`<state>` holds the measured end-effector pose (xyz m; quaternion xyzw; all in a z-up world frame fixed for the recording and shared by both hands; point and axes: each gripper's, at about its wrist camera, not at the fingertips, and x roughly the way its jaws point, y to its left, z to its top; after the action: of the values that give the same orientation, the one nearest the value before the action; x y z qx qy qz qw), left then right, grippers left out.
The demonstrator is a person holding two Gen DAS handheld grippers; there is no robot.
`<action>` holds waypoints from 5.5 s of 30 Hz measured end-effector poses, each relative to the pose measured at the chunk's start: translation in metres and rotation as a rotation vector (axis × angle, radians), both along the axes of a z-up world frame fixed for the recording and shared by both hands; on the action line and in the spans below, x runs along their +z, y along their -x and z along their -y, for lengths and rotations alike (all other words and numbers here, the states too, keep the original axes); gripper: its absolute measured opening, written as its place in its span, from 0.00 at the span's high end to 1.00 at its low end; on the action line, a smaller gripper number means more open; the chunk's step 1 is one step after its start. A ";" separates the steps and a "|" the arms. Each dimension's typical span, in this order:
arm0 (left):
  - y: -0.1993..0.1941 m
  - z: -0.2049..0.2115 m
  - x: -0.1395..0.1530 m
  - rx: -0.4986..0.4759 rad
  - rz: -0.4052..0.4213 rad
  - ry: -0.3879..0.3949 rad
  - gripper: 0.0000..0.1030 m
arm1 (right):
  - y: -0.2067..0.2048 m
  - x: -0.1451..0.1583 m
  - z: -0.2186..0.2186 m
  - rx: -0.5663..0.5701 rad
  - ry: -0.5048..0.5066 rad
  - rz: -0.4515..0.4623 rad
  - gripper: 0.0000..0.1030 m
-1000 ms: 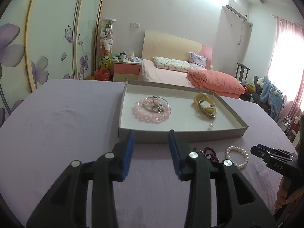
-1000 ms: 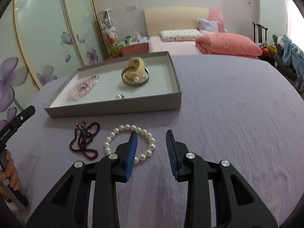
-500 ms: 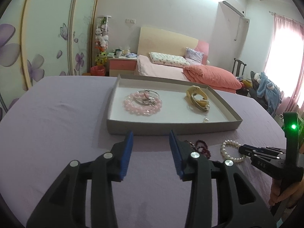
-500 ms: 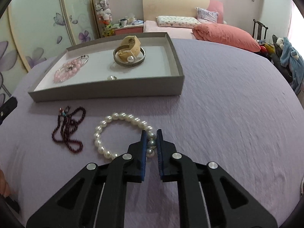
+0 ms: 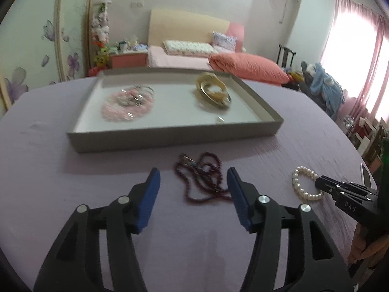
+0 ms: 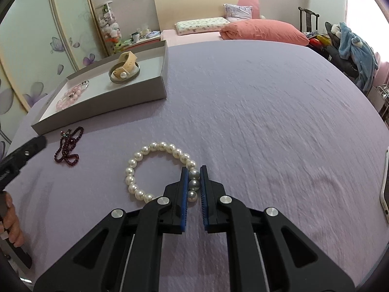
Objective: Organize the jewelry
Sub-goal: 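Grasp the pearl bracelet with the right gripper while the left gripper grasps the red bead necklace, then lift the pearl bracelet and red bead necklace and carry them over the grey tray, then lower both items into the tray and open both grippers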
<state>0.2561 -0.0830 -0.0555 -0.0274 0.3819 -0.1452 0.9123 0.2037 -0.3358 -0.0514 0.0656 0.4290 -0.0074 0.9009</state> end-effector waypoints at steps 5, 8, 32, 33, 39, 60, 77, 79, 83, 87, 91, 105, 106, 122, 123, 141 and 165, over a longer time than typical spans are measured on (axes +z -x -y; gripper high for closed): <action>-0.010 0.020 -0.009 -0.019 -0.058 -0.028 0.36 | -0.001 0.000 0.003 0.004 -0.021 0.002 0.90; -0.020 0.033 -0.016 -0.007 -0.078 -0.077 0.35 | 0.000 0.000 0.006 0.005 -0.033 0.003 0.90; 0.002 -0.026 0.015 0.054 0.011 0.044 0.95 | 0.004 0.001 0.014 0.003 -0.077 0.014 0.90; 0.008 -0.031 0.020 0.058 0.028 0.057 0.95 | 0.005 0.002 0.014 0.005 -0.080 0.019 0.90; 0.032 -0.054 0.047 0.070 0.101 0.119 0.95 | 0.009 0.011 0.013 0.023 -0.087 0.070 0.90; 0.072 -0.080 0.114 0.086 0.273 0.200 0.95 | 0.019 0.073 -0.018 0.108 -0.086 0.302 0.90; 0.094 -0.094 0.125 0.108 0.307 0.230 0.95 | 0.029 0.078 -0.033 0.143 -0.094 0.334 0.90; 0.098 -0.095 0.130 0.107 0.321 0.233 0.95 | 0.030 0.079 -0.035 0.146 -0.095 0.337 0.90; 0.100 -0.094 0.137 0.103 0.339 0.234 0.95 | 0.031 0.080 -0.036 0.152 -0.097 0.345 0.90; 0.100 -0.092 0.141 0.099 0.353 0.232 0.95 | 0.029 0.083 -0.039 0.156 -0.103 0.355 0.90; 0.098 -0.090 0.143 0.099 0.360 0.220 0.95 | 0.028 0.087 -0.042 0.167 -0.106 0.366 0.90; 0.065 -0.084 0.174 0.123 0.428 0.185 0.95 | 0.003 0.121 -0.055 0.185 -0.085 0.486 0.90; 0.061 -0.083 0.177 0.125 0.440 0.183 0.95 | -0.002 0.124 -0.056 0.185 -0.082 0.500 0.90; -0.023 -0.069 0.186 0.155 0.489 0.150 0.95 | -0.077 0.124 -0.075 0.178 -0.099 0.578 0.90; -0.030 -0.066 0.182 0.155 0.486 0.143 0.95 | -0.081 0.123 -0.076 0.178 -0.098 0.576 0.90; -0.098 -0.052 0.102 0.144 0.360 0.110 0.95 | -0.128 0.066 -0.094 0.186 -0.082 0.442 0.90; -0.115 -0.067 0.062 0.200 0.274 0.109 0.76 | -0.127 0.063 -0.103 0.213 -0.073 0.423 0.52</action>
<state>0.3714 -0.0162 0.0064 -0.0944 0.2410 -0.0767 0.9629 0.3307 -0.2327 0.0119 0.0524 0.2350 0.1173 0.9635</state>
